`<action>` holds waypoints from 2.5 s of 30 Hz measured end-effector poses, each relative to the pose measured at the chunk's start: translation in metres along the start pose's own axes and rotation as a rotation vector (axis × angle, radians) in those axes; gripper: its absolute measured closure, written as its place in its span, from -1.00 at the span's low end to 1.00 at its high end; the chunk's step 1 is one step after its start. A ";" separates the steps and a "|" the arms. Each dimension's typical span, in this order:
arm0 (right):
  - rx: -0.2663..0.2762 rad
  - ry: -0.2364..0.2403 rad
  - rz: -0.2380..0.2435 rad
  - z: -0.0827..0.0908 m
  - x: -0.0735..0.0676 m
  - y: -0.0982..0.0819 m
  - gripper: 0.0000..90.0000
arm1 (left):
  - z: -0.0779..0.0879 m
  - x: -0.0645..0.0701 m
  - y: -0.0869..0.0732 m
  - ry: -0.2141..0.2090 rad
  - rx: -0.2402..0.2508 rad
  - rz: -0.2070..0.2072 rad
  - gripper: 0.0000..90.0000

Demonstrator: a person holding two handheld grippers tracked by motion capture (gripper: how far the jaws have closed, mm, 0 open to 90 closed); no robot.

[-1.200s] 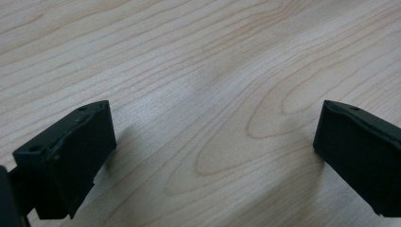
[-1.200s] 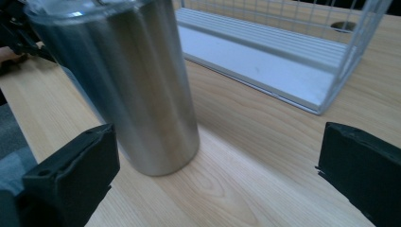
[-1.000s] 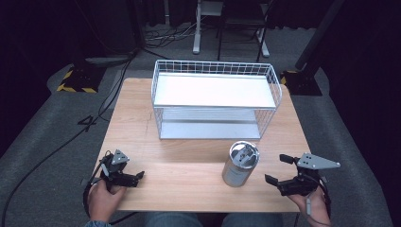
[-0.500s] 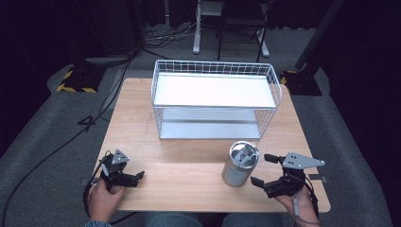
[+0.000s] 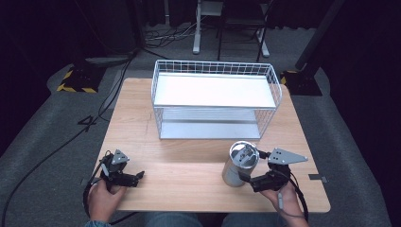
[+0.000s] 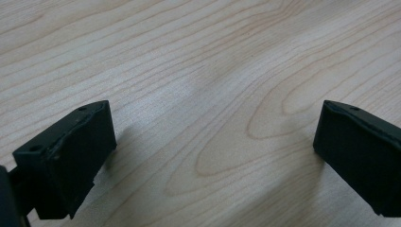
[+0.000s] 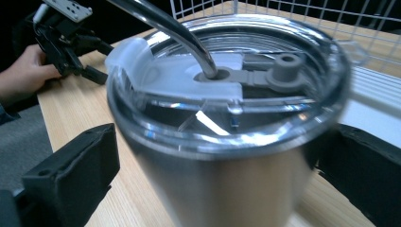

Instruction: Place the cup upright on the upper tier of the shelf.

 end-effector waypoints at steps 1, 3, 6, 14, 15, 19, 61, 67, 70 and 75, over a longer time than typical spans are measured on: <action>0.002 -0.003 0.001 -0.002 0.000 0.000 -1.00 | 0.000 0.000 0.000 0.001 0.001 0.000 -0.99; 0.010 -0.007 0.002 -0.007 0.001 0.001 -1.00 | 0.000 0.000 0.000 0.001 0.001 0.000 -0.99; 0.022 -0.007 -0.007 -0.012 0.003 0.002 -1.00 | 0.000 0.000 0.000 0.001 0.001 0.000 -0.99; -0.007 -0.031 0.018 -0.019 0.003 -0.001 -0.97 | 0.000 0.000 0.000 -0.001 -0.001 0.001 -0.99; -0.007 -0.031 0.018 -0.019 0.003 -0.001 -0.97 | 0.000 0.000 0.000 -0.001 0.000 0.000 -0.99; -0.008 -0.044 0.039 -0.018 0.002 0.000 -0.95 | 0.000 0.000 0.000 -0.001 0.000 0.000 -0.99; -0.009 -0.080 0.114 0.017 -0.010 0.094 -0.92 | 0.000 0.000 0.000 -0.001 -0.002 0.001 -0.99; -0.002 -0.099 0.128 0.023 -0.012 0.118 -0.92 | 0.000 0.000 0.000 -0.001 0.000 0.000 -0.99; 0.015 -0.102 0.134 0.026 -0.012 0.136 -0.92 | 0.000 0.000 0.000 0.001 -0.001 0.001 -0.99; 0.019 -0.110 0.138 0.027 -0.011 0.155 -0.92 | 0.000 0.000 0.000 0.002 0.001 0.003 -0.99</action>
Point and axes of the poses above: each handheld gripper's, and its own axes: z roughly backward along the jaws, y roughly out of its top, x roughly to its right, the point moved 7 cm from there along -z, roughly forward along the jaws, and after that the axes turned 7 degrees about -z, right-handed, at the moved point
